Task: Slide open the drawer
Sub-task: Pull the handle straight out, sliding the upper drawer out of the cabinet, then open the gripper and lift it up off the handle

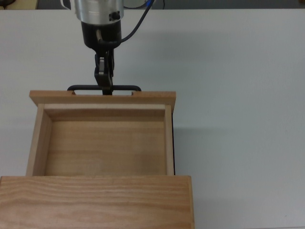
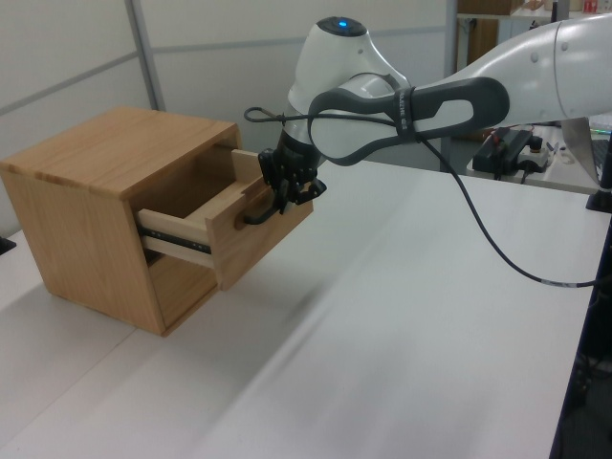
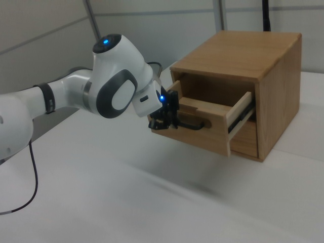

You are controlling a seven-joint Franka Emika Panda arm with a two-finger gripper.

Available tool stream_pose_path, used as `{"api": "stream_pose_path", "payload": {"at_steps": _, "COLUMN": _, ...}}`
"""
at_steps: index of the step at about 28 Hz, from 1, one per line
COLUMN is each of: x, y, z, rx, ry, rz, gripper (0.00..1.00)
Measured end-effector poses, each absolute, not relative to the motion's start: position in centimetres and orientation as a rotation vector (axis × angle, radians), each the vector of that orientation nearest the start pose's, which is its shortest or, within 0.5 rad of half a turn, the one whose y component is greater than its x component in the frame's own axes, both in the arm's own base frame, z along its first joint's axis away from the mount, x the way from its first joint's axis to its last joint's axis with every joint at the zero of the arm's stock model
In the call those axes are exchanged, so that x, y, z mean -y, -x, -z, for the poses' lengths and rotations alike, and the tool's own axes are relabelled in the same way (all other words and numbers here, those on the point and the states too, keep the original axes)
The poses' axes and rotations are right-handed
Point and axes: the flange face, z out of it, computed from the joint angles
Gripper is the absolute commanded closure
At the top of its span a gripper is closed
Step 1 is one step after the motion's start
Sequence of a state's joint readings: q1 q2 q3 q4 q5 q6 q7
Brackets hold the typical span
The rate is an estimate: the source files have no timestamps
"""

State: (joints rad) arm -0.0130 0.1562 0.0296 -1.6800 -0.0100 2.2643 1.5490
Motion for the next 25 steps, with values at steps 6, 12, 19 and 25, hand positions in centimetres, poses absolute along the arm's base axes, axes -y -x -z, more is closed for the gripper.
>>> {"api": "stream_pose_path", "payload": {"at_steps": 6, "x": -1.2, "y": -63.6, "z": -55.4, "rx": -1.959, "ry": 2.084, "rz": 0.388, "gripper": 1.0}}
{"api": "stream_pose_path", "payload": {"at_steps": 12, "x": -1.2, "y": -62.7, "z": -55.7, "rx": -1.969, "ry": 2.126, "rz": 0.35, "gripper": 1.0}}
{"api": "stream_pose_path", "payload": {"at_steps": 19, "x": -1.2, "y": -61.7, "z": -56.2, "rx": -1.991, "ry": 2.156, "rz": 0.306, "gripper": 1.0}}
{"api": "stream_pose_path", "payload": {"at_steps": 25, "x": -1.1, "y": -61.0, "z": -56.2, "rx": -2.014, "ry": 2.182, "rz": 0.264, "gripper": 1.0}}
